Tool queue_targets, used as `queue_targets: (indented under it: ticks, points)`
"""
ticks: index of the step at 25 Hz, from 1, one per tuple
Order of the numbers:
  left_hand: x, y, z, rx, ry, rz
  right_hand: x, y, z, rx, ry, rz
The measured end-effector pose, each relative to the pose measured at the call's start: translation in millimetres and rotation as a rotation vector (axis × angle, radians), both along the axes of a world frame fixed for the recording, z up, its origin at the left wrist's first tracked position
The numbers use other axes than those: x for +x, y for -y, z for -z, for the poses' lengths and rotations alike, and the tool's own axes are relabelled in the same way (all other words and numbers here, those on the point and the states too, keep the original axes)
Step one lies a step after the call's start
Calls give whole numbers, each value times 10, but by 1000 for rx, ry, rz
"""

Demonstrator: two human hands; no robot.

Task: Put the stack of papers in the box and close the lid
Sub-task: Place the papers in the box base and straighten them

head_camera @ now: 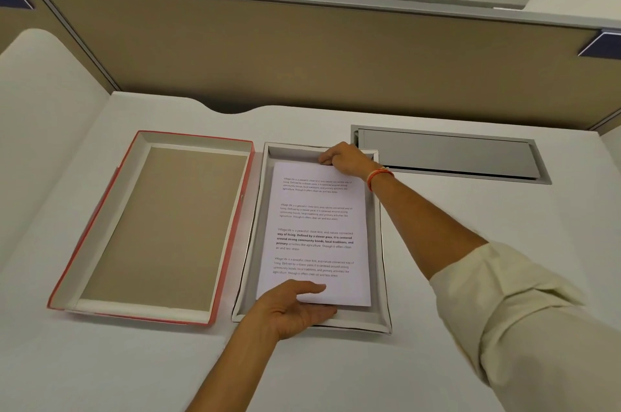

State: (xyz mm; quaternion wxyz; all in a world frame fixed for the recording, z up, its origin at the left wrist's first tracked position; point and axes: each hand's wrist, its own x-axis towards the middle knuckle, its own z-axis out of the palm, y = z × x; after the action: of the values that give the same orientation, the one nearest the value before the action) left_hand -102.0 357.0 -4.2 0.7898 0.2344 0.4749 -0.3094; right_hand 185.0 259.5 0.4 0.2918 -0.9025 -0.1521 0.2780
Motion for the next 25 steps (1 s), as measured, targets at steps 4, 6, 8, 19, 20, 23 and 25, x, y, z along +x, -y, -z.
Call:
queue_targets:
  ticks: [4,6,8,19,20,23,25]
  points:
    - [1,9,14,0,-6,-10,-12,-9,16,-22,12,-40]
    - [11,6,11,-1,-11,-8,-27,-12,15,-29,21,-48]
    - [23,2,6,5,-17,2,-42,-18,10,-37,27,-61]
    - [-19,-6,-26,-2,-8,-9,-213,19,2,-56,91,-101]
    - [-29,-9,-38,-4,4,-16,-220,13,-7,-58,95,-111]
    - [-48,-12,-108,-12,60,-13,-226,33,-44,-80,89,-157]
    - [-83,-40,-177,-40,115,23,-229,64,-67,-69,82,-169]
